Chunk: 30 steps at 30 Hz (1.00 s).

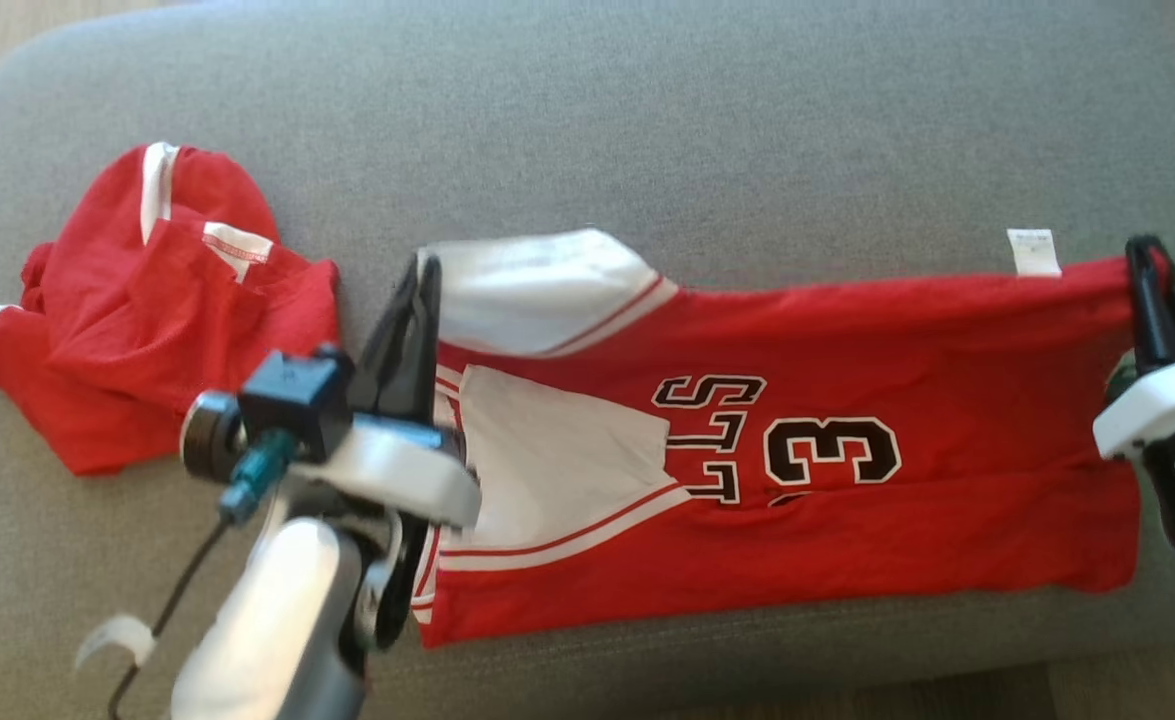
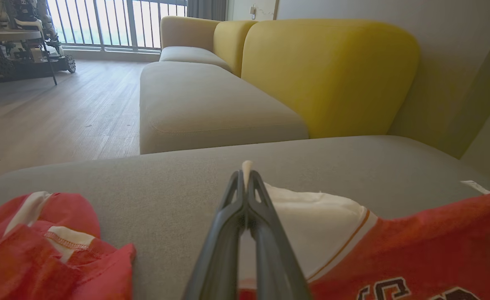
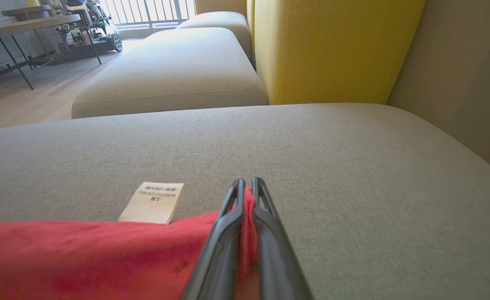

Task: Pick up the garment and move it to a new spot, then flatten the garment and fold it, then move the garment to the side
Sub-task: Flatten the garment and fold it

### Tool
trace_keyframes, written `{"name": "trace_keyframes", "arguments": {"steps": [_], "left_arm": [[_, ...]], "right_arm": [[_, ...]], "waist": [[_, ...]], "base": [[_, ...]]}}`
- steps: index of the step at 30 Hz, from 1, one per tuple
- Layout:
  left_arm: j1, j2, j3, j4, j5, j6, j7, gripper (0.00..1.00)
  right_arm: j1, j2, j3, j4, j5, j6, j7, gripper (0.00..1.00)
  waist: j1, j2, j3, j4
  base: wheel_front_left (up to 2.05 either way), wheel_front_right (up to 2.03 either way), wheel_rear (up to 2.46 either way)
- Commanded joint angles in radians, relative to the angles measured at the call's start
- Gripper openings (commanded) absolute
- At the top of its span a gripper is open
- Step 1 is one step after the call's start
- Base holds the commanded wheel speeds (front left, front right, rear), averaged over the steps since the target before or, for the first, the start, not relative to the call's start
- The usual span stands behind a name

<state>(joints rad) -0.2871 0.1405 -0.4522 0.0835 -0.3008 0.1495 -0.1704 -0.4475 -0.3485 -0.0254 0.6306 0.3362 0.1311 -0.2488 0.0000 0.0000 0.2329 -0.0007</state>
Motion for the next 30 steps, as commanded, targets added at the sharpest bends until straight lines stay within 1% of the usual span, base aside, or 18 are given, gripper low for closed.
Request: {"name": "trace_keyframes", "arguments": {"steps": [1,7,11,19,20,26,30], "left_arm": [[0.002,0.029,0.021,-0.049,0.010,0.002,0.009,0.00],[0.086,0.071,0.006,-0.098,0.021,0.017,0.042,0.00],[0.140,0.103,0.000,-0.137,0.024,0.024,0.068,0.00],[0.243,0.193,-0.043,-0.202,0.046,0.005,0.153,0.00],[0.243,0.193,-0.043,-0.202,0.046,0.005,0.153,0.00],[0.280,0.237,-0.075,-0.211,0.056,-0.018,0.195,0.00],[0.293,0.244,-0.090,-0.194,0.052,-0.028,0.197,0.00]], "right_arm": [[0.021,-0.031,0.017,-0.047,0.011,0.000,0.005,0.00],[0.113,-0.051,0.042,-0.139,0.075,0.000,0.055,0.00],[0.183,-0.070,0.041,-0.186,0.111,0.000,0.090,0.00],[0.281,-0.092,0.020,-0.256,0.144,0.000,0.179,0.00],[0.281,-0.092,0.020,-0.256,0.144,0.000,0.179,0.00],[0.331,-0.115,0.035,-0.312,0.158,0.000,0.248,0.00],[0.357,-0.135,0.038,-0.333,0.166,0.000,0.279,0.00]], "waist": [[0.0000,0.0000,-0.013,0.001],[0.0000,0.0000,-0.038,0.004],[0.0000,0.0000,-0.056,0.006],[0.0000,0.0000,-0.070,0.013],[0.0000,0.0000,-0.070,0.013],[0.0000,0.0000,-0.070,0.018],[0.0000,0.0000,-0.070,0.017]], "base": [[0.00,0.00,0.00],[0.00,0.00,0.00],[0.00,0.00,0.00],[0.00,0.00,0.00],[0.00,0.00,0.00],[0.00,0.00,0.00],[0.00,0.00,0.00]]}}
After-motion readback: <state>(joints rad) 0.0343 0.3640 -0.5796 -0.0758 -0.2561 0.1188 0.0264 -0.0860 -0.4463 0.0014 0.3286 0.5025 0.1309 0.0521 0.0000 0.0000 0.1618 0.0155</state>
